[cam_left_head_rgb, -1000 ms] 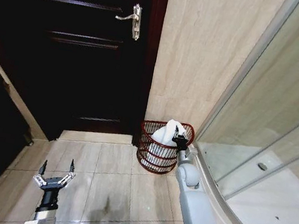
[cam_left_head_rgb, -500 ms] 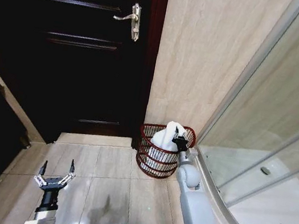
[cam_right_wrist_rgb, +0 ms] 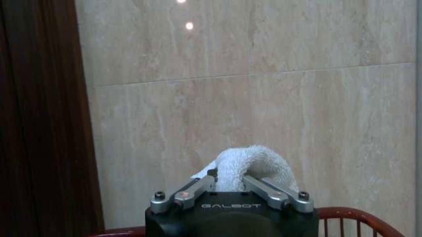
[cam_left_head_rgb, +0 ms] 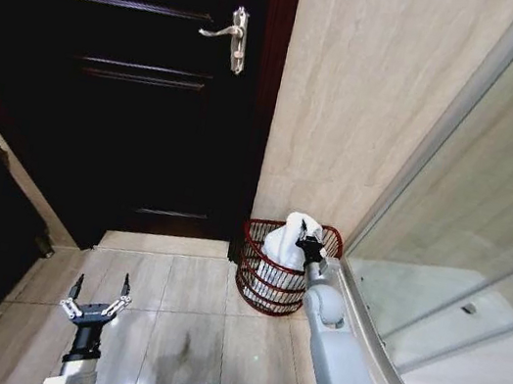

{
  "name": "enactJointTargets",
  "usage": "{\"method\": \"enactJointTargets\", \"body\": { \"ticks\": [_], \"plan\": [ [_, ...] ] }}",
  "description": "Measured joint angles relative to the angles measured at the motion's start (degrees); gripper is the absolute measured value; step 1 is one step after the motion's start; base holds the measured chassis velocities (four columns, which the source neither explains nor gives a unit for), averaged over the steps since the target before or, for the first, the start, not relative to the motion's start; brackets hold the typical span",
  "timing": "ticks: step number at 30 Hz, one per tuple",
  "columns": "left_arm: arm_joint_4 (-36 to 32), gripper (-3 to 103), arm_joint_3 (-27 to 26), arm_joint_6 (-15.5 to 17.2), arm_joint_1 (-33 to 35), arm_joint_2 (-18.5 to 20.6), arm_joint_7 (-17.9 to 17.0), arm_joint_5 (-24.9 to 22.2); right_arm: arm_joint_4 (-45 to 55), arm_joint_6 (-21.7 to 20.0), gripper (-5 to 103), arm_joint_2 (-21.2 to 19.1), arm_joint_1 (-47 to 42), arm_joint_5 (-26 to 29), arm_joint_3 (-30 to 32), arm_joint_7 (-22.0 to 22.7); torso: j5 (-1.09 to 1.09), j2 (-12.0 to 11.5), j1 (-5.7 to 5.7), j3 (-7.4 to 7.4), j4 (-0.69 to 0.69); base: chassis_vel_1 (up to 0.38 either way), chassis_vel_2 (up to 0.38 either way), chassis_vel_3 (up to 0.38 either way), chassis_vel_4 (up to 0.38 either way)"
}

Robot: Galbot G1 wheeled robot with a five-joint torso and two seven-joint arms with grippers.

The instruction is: Discard the used towel into the hamper.

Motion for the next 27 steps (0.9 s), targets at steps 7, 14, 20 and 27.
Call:
{"method": "enactJointTargets", "body": {
  "ticks": [7, 14, 20, 27],
  "plan": [
    [0.26, 100, -0.10, -0.37, -0.52, 0.00, -1.08, 0.74, 4.11, -1.77, 3, -1.97, -2.51, 0.77, 0.04, 1.71, 0.00, 0.00, 0.00, 0.00, -0.01, -0.008, 0.004, 0.008, -0.010],
    [-0.81, 100, -0.40, -0.17, -0.57, 0.00, -1.80, 1.10, 8.55, -14.67, 3, -8.25, -2.44, 10.47, 0.72, 2.93, -0.01, 0.01, 0.00, 0.00, 0.00, 0.000, 0.000, 0.000, 0.000],
    [-2.61, 100, -1.26, 1.03, -0.18, -0.01, -2.05, 0.17, 10.24, -26.45, 3, -13.71, -0.45, 22.67, 0.08, 4.26, 0.00, 0.01, 0.00, 0.00, 0.00, 0.000, 0.000, 0.000, 0.000],
    [-2.65, 100, -1.94, 1.99, -0.37, 0.00, -3.71, -2.07, 9.43, -36.77, 3, -18.15, 3.46, 35.17, -2.12, 8.75, 0.01, 0.01, 0.00, 0.00, 0.00, 0.000, 0.000, 0.000, 0.000]
  ]
}}
